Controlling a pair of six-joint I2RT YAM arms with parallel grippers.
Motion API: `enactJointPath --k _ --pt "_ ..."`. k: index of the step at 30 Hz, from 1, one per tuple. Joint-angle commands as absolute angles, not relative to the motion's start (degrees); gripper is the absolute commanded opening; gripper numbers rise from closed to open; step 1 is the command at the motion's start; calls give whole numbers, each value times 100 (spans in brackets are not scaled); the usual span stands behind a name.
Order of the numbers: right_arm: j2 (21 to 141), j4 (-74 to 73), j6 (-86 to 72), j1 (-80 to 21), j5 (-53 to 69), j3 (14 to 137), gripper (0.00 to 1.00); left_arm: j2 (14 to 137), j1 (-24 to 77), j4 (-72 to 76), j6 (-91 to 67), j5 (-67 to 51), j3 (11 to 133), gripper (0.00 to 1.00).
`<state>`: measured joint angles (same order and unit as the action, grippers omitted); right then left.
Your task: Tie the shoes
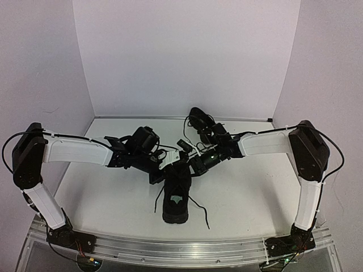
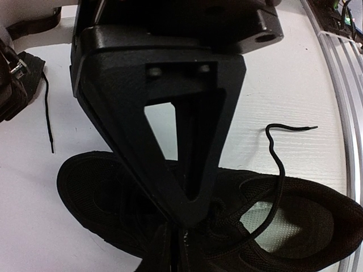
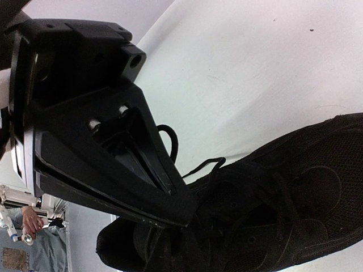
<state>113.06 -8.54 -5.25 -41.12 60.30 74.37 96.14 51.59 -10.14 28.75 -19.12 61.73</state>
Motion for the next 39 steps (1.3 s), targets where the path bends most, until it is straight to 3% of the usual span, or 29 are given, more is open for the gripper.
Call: enactJointPath --k 1,5,12,27,39 --pt "11330 -712 -464 -4140 6088 7578 0 9563 5186 -1066 2828 -1772 6406 12" --pt "11281 -697 -456 -4140 6081 7561 0 9433 5176 -1185 2706 -1741 6337 19" --pt "11207 -662 -432 -4140 6026 7502 0 9187 5057 -1111 2436 -1856 6058 21" --pt "11042 -626 -431 -4134 5874 7367 0 8992 4885 -1506 2443 -2004 5882 5" --pt "10909 -246 -617 -4113 5906 7195 0 8770 4890 -1375 2410 -2101 5750 6"
